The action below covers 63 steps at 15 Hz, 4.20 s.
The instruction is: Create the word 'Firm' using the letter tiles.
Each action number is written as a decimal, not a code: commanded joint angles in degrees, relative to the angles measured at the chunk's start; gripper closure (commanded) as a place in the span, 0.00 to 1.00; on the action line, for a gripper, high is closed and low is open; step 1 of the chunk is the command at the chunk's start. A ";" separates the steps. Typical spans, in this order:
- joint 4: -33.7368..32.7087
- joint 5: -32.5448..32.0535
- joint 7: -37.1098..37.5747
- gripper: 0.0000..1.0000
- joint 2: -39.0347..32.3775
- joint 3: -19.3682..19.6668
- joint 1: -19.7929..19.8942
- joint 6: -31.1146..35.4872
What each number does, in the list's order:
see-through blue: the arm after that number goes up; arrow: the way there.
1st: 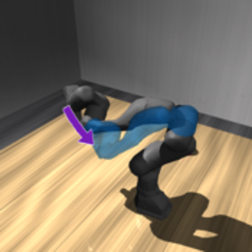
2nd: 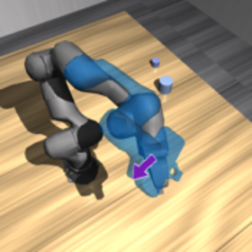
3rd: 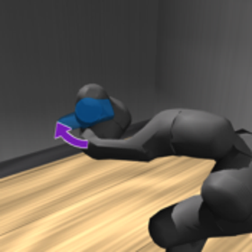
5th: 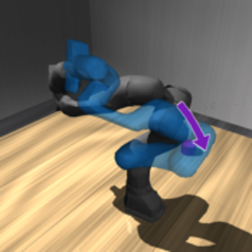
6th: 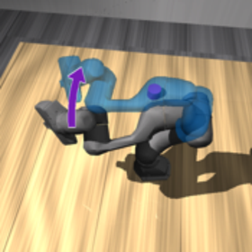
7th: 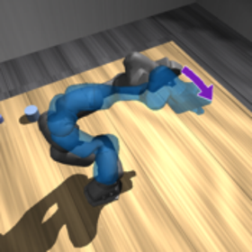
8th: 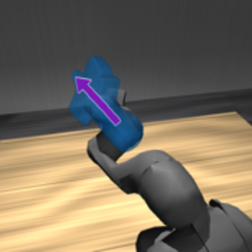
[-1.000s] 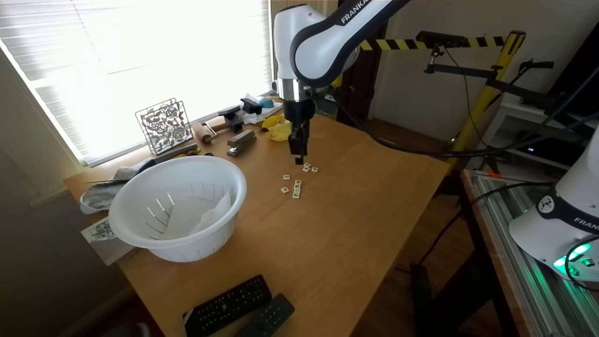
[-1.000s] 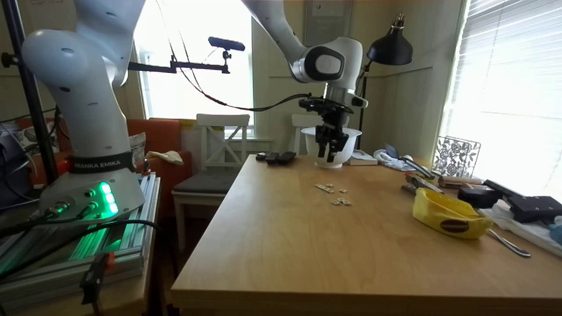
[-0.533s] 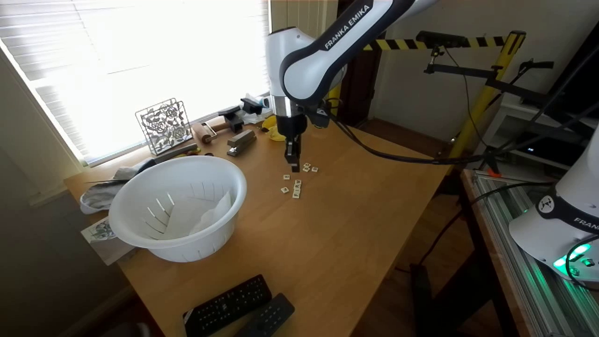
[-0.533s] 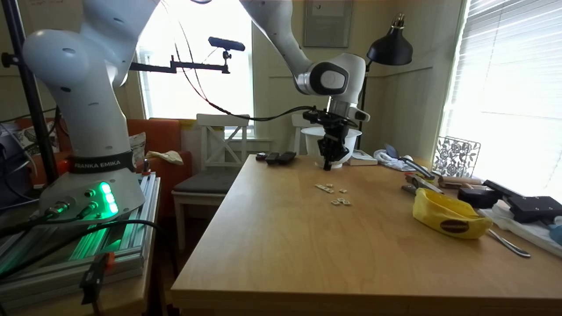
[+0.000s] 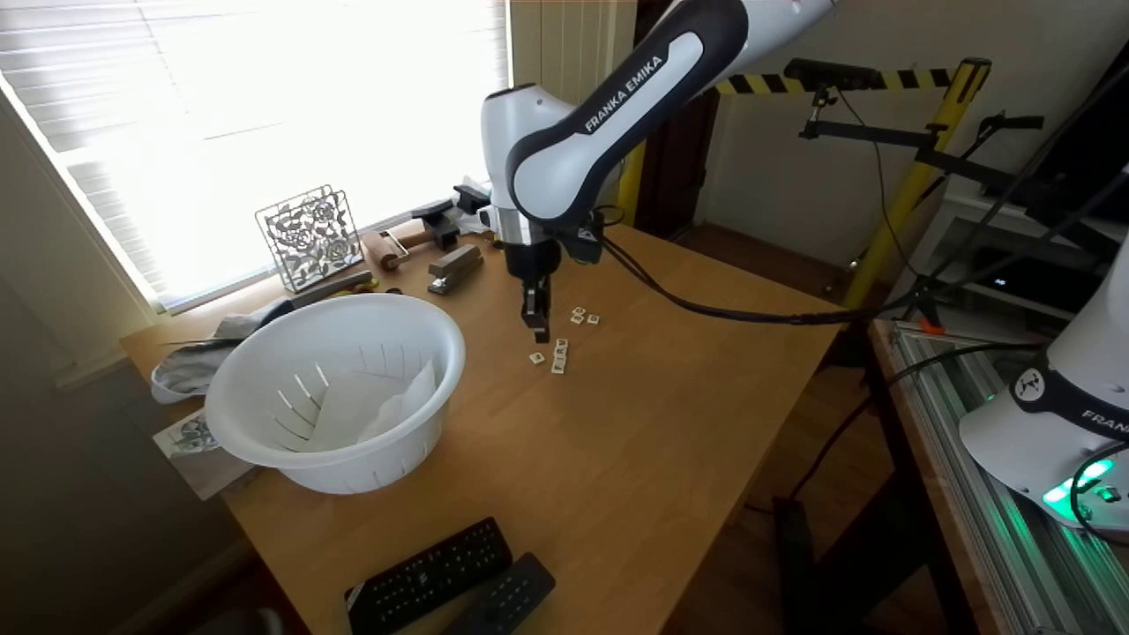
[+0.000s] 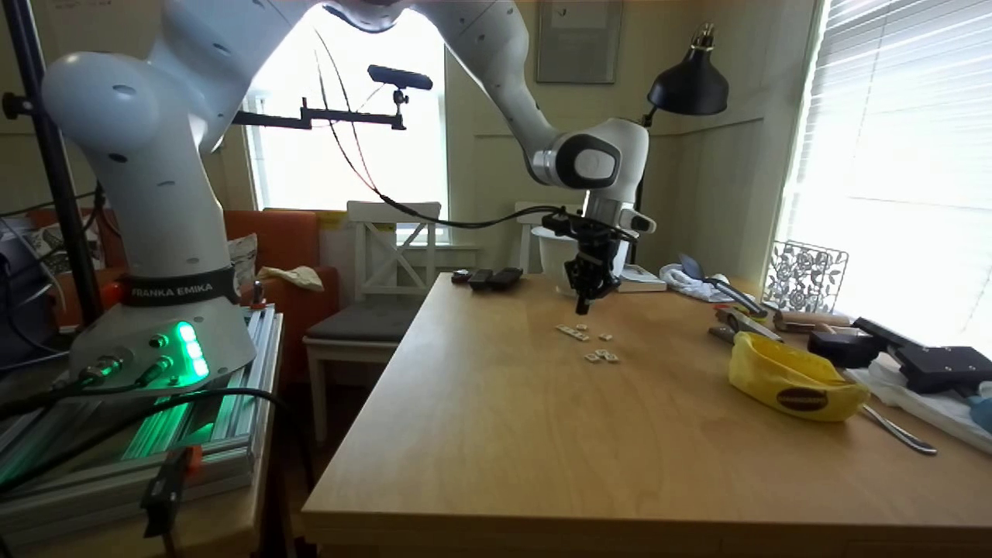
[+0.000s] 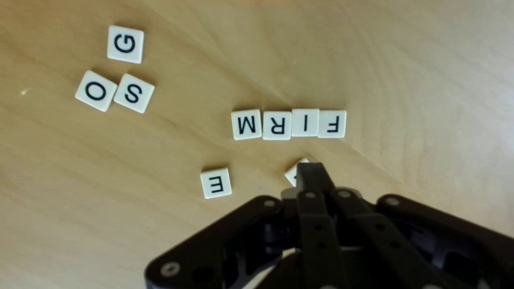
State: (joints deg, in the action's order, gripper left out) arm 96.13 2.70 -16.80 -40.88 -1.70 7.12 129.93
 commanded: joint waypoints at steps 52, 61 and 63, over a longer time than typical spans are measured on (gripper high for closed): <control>2.84 -0.76 10.90 0.42 6.72 2.96 -1.20 -2.59; 7.51 -1.19 11.58 0.00 11.70 3.13 -2.21 -9.28; 8.40 -1.23 11.86 0.00 12.63 3.18 -2.37 -9.80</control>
State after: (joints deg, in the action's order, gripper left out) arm 101.20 1.51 -6.30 -31.48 1.34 5.28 121.14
